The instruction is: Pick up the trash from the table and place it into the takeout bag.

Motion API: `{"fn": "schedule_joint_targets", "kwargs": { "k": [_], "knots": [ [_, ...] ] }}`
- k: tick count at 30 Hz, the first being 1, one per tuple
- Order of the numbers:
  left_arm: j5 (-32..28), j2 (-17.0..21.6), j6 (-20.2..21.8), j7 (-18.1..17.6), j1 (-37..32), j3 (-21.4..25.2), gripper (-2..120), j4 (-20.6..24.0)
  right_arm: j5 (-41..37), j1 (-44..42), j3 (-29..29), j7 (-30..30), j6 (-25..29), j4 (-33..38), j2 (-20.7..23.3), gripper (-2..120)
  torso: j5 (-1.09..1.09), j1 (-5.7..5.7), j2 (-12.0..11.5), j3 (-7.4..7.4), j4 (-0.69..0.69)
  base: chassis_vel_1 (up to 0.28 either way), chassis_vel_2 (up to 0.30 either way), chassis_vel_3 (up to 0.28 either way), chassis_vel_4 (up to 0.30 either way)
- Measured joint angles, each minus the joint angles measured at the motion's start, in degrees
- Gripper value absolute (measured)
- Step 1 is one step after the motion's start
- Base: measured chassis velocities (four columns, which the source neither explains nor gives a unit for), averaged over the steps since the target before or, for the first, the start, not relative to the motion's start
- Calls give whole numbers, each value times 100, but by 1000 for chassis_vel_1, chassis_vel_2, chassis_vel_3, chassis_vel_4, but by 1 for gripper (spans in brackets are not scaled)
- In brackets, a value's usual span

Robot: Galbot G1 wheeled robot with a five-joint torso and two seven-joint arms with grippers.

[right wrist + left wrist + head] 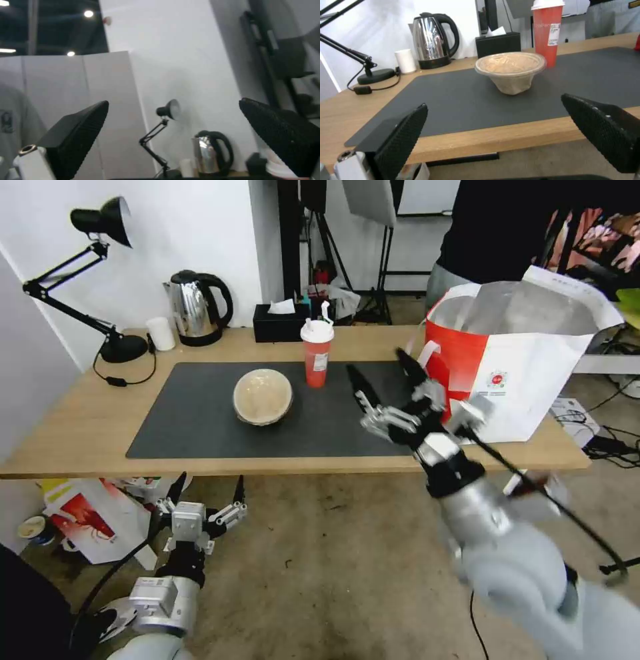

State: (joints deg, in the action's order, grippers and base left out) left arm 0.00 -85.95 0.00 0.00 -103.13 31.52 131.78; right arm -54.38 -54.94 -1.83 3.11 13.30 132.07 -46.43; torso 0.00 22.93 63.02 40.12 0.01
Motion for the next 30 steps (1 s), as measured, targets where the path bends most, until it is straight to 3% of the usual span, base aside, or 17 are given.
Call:
{"fn": "schedule_joint_targets", "kwargs": {
  "k": [6, 17, 26, 30],
  "knots": [
    [0, 0, 0, 0, -1, 0, 100, 0, -285, 909, 578, 144, -413, -415, -110, 100, 1, 0, 0, 0, -2, 0, 0, 0, 0],
    [0, 0, 0, 0, 0, 0, 100, 0, 84, 2203, 1115, 417, -1750, -1347, -180, 100, 0, 0, 0, 0, -1, 0, 0, 0, 0],
    [0, 0, 0, 0, 0, 0, 100, 0, 115, 2404, 1194, 590, -2077, -1437, -185, 100, 0, 0, 0, -1, -1, 0, 0, 0, 0],
    [0, 0, 0, 0, 0, 0, 100, 0, 67, 2567, 1226, 813, -2539, -1479, -204, 100, 0, 0, 0, -1, -1, 0, 0, 0, 0]
  ]
}}
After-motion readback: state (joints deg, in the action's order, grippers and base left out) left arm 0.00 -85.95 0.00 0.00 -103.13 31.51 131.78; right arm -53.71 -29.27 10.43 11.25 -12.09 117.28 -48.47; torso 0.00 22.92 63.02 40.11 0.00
